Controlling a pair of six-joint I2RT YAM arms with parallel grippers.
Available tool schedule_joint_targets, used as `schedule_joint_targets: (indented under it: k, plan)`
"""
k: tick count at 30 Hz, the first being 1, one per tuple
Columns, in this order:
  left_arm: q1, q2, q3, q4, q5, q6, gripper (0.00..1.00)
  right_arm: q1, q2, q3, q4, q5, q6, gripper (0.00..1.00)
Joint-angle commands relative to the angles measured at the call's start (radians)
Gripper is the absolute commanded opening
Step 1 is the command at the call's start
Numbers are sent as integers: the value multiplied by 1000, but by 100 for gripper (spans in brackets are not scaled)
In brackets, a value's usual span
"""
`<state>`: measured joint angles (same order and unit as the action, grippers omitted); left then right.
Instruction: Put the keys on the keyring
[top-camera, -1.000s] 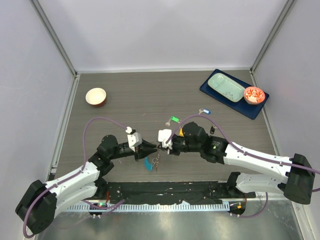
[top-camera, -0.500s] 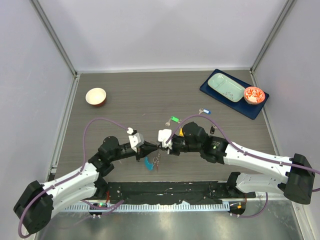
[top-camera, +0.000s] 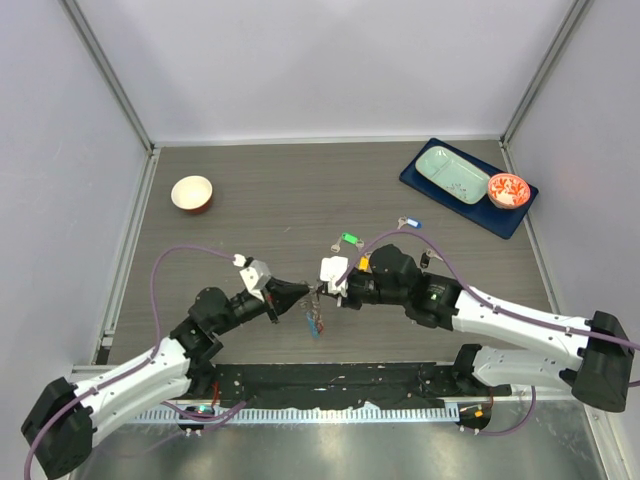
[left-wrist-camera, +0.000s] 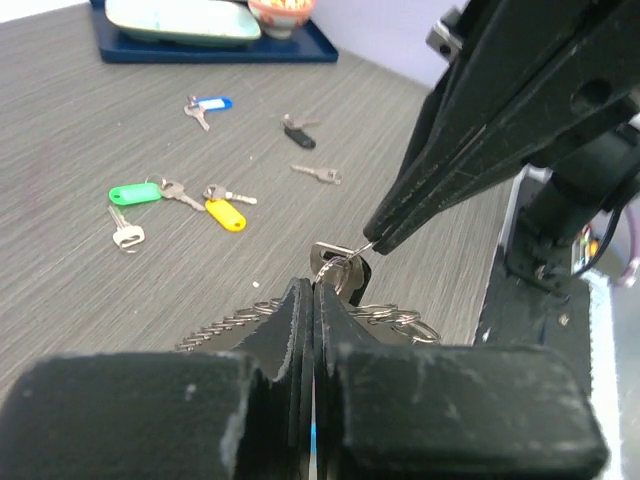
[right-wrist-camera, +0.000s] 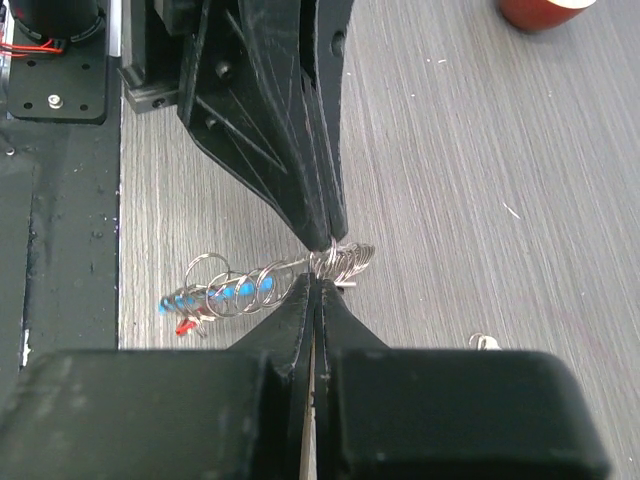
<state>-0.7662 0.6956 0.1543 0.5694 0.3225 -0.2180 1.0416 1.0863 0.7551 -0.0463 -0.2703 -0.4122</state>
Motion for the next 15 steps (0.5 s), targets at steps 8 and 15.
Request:
schedule_joint_targets:
  k: [8,15]
  plan:
    - [4,-172,-58,195,-218,-208,0,21,-43,-76,115,8,69,1]
    - [4,-169,-68,221,-192,-208,0,31,-43,-99,210,55,111,1]
